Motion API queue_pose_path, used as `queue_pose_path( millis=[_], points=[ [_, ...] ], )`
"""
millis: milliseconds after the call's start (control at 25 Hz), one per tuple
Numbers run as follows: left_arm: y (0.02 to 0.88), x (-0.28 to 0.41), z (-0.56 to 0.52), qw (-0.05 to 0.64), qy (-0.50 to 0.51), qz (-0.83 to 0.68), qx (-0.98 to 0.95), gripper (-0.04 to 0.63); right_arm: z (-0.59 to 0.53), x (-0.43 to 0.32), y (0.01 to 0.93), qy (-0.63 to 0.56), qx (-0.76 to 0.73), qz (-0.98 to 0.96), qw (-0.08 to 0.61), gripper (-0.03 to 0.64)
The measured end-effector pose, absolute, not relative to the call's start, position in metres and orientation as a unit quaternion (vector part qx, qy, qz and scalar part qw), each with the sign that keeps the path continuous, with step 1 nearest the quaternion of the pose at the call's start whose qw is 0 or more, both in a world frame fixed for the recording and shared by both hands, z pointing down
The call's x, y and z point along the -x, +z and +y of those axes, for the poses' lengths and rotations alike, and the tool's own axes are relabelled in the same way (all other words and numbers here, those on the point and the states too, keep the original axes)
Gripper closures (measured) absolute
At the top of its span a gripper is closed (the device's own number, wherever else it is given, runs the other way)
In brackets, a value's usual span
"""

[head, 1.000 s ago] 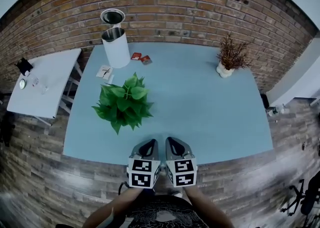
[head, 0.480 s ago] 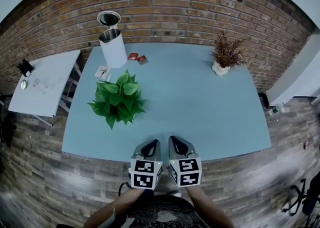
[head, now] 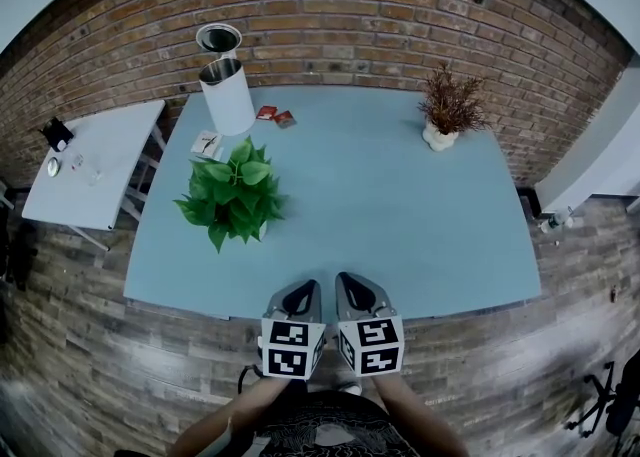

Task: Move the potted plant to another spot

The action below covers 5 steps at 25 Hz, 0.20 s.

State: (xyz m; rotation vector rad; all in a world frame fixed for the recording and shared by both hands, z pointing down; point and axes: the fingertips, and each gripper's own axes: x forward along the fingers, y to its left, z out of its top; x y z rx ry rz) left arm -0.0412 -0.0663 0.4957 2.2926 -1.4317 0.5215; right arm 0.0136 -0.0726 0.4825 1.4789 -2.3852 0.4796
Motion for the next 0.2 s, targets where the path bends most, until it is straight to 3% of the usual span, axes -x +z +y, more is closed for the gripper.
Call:
queue_pose_path(
  millis=[200],
  points=[
    [0.4957,0.0335,-0.062,0.19,0.188,-0.511,-0.817,0.597,-0.0671,-0.0215,0.4831,0.169,-0.514,-0.829,0.143,0.611]
  ],
)
